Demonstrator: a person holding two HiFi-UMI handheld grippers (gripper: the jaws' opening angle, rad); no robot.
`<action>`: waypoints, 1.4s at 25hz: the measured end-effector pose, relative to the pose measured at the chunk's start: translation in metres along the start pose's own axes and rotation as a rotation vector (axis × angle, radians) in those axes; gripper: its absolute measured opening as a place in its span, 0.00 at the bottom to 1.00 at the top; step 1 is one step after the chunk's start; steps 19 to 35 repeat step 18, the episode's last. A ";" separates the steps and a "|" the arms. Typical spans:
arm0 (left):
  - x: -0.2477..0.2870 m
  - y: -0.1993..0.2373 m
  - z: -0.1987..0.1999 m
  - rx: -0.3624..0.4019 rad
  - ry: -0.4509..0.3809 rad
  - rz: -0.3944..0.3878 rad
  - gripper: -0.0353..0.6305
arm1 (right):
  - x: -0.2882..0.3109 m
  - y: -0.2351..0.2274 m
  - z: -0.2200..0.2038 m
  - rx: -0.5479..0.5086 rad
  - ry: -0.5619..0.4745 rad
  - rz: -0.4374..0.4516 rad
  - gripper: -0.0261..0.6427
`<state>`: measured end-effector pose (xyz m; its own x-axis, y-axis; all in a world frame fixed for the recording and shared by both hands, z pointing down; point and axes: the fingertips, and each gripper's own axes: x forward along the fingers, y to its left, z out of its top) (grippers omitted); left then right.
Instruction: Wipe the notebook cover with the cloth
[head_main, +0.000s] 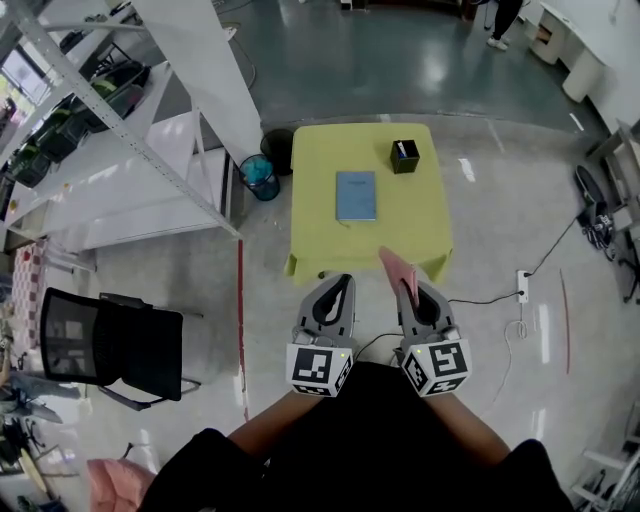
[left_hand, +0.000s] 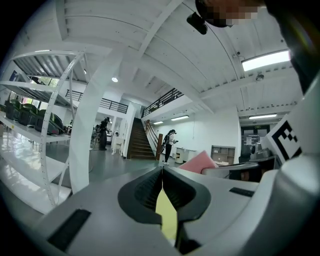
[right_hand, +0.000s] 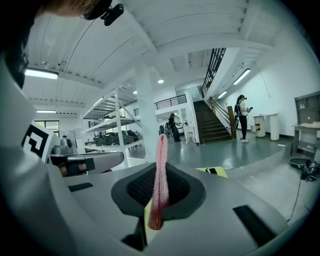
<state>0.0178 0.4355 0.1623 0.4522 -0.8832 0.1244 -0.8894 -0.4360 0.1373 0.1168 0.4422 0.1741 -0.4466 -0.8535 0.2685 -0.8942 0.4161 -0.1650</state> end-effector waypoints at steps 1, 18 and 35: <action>0.001 -0.005 0.004 0.003 -0.011 0.006 0.08 | -0.004 -0.004 0.003 -0.009 -0.006 -0.004 0.10; -0.001 -0.006 0.015 0.072 -0.015 0.115 0.08 | 0.004 -0.015 0.016 -0.058 -0.010 0.080 0.09; -0.001 -0.006 0.015 0.072 -0.015 0.115 0.08 | 0.004 -0.015 0.016 -0.058 -0.010 0.080 0.09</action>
